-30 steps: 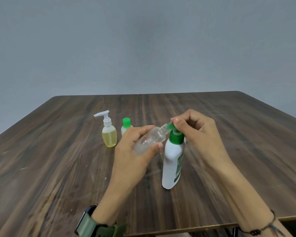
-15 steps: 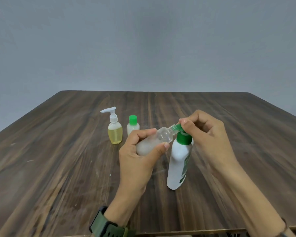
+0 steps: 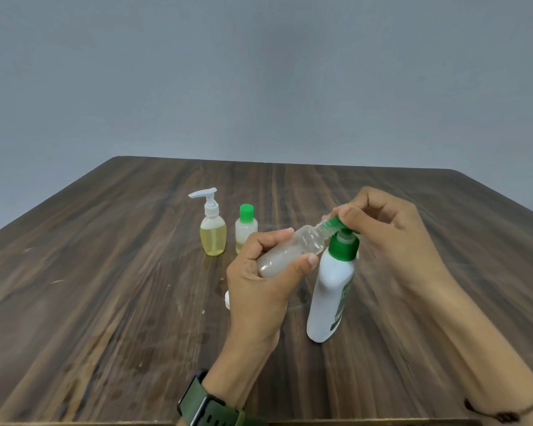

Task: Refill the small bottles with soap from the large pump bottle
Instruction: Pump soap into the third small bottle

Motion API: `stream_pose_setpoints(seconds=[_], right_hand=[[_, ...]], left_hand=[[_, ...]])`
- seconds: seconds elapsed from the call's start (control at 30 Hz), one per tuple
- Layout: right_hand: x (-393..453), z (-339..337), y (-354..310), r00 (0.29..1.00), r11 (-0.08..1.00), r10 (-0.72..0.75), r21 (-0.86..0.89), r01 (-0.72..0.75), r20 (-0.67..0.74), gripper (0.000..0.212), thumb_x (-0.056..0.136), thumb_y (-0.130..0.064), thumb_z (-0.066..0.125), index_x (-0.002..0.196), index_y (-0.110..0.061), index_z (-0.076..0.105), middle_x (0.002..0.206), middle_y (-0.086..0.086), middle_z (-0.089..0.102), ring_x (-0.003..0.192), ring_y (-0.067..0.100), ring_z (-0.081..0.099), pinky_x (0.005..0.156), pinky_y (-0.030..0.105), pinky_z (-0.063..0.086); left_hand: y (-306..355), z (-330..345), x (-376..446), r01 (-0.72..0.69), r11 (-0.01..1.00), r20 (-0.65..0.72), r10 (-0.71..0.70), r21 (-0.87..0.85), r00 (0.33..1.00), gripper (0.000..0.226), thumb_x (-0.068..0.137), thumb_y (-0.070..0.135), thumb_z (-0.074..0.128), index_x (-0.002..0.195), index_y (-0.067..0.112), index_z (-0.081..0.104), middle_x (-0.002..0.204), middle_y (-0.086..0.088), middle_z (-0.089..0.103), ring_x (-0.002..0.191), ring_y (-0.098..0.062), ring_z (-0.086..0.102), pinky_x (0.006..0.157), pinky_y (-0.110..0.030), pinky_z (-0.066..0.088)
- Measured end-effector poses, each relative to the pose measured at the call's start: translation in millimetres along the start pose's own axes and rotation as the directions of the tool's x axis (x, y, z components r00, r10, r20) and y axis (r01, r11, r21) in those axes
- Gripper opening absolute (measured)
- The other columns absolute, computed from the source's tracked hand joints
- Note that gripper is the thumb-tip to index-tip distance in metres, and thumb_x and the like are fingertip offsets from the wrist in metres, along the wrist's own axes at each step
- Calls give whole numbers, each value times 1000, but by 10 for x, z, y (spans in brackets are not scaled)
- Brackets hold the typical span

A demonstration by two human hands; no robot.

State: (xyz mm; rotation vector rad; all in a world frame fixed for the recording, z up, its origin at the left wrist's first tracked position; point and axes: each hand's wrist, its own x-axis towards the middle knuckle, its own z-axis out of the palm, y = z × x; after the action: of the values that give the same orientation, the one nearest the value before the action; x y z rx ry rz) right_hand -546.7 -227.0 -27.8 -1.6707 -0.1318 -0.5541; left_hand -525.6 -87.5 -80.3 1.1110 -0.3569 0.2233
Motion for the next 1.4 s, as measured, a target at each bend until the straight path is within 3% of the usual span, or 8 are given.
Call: stream_pose_setpoints(seconds=[0.3,0.53,0.6,0.9,1.03,1.13,1.3,1.4], right_hand=[[52,-3,29,1000,1000,-18,-18,18,-19,20,74,-18,57,57,-10,51,68,3,62,74,15,62,66,20,47],[47,35,100,994,992,-101,-76,97,-53,28,80,-20,54,59,-7,41,67,25,46,72,43,48,60,23,42],[24,41,120,994,993,-102,-57,101,-24,28,81,-21,54,62,-4,42,74,31,50,80,49,51,65,37,46],[55,44,114,997,996,-79,-47,78,-21,27,78,-24,54,59,-10,41,65,15,46,65,20,46,58,20,41],[49,69,109,997,995,-82,-61,82,2,27,76,-27,54,60,-11,41,73,26,48,64,30,44,62,30,41],[47,76,115,994,990,-110,-94,107,-26,25,79,-23,52,61,-9,40,65,17,42,65,18,45,54,16,38],[57,93,100,993,989,-113,-100,111,-15,24,80,-19,50,60,-12,39,61,12,41,62,18,41,53,19,36],[50,79,97,995,989,-103,-103,102,4,23,79,-20,51,59,-16,41,62,8,42,65,15,44,53,16,37]], left_hand=[[34,9,41,18,1000,13,-18,2,1000,34,49,9,81,78,23,69,80,10,71,75,-4,66,64,-16,52],[9,12,45,15,1000,14,-15,-23,1000,35,44,22,80,77,25,71,83,5,72,78,-9,68,65,-19,53],[-6,21,30,33,998,8,-33,-49,999,35,44,21,80,77,25,71,84,3,73,78,-11,68,65,-20,54],[-7,10,53,32,998,4,-32,-47,999,37,42,22,81,78,22,70,89,-1,73,82,-16,69,66,-21,54],[29,6,50,21,998,13,-21,-58,1000,37,44,19,82,79,21,70,84,5,73,77,-10,69,64,-17,53],[51,-3,70,3,1000,6,-2,-13,1000,36,45,15,82,78,22,70,83,6,72,77,-10,68,63,-17,53],[35,8,68,32,997,15,-30,-75,999,35,54,-3,78,81,18,68,81,9,72,75,-8,69,62,-17,53],[-13,37,33,58,991,0,-58,-117,998,36,48,11,82,80,23,71,85,3,73,79,-12,69,65,-18,53]])
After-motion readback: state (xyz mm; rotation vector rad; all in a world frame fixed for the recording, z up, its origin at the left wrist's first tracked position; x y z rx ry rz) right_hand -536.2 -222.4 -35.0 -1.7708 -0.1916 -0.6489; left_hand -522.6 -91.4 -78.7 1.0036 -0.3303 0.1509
